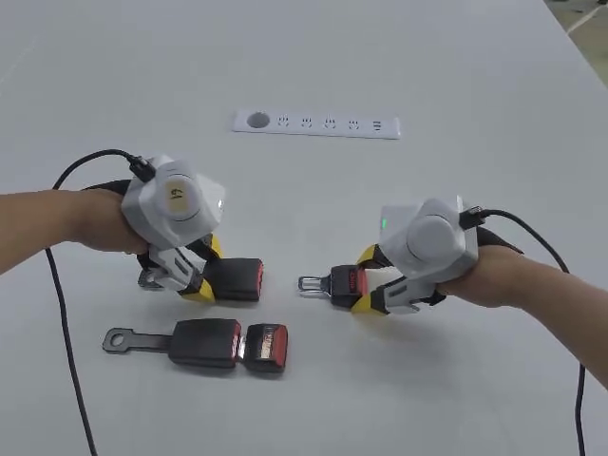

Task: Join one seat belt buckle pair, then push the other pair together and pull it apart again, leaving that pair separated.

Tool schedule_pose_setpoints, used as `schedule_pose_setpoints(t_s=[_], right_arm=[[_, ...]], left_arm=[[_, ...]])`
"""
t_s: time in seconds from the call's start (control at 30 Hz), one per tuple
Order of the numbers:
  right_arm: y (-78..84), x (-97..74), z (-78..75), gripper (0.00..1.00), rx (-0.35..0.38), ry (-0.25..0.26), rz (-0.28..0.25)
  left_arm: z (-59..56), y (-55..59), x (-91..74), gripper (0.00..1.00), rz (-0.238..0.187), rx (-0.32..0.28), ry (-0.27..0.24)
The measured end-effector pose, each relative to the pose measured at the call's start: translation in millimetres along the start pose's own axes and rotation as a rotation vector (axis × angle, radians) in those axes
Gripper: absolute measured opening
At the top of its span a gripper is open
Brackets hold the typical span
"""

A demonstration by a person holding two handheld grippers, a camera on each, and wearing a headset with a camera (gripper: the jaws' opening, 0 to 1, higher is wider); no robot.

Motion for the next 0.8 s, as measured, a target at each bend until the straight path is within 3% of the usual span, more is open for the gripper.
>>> schedule_pose_setpoints(t_s=[0.8], right_arm=[[-15.8,7.6,0.3,0.31,0.003,-0.001,-0.028]], left_arm=[[3.9,2.9,3.1,0.32,0.004,-0.005,0.007]])
Point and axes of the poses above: the centre of the closed fingertips' face, and the gripper's own axes: x roughly forward along the fingers, z roughly to its left, y roughly out of its underside, the point moved 8 cm from there along -x, roughly backward along the fingers, and after that the axes turned 6 degrees about z, right-handed, at the moved point
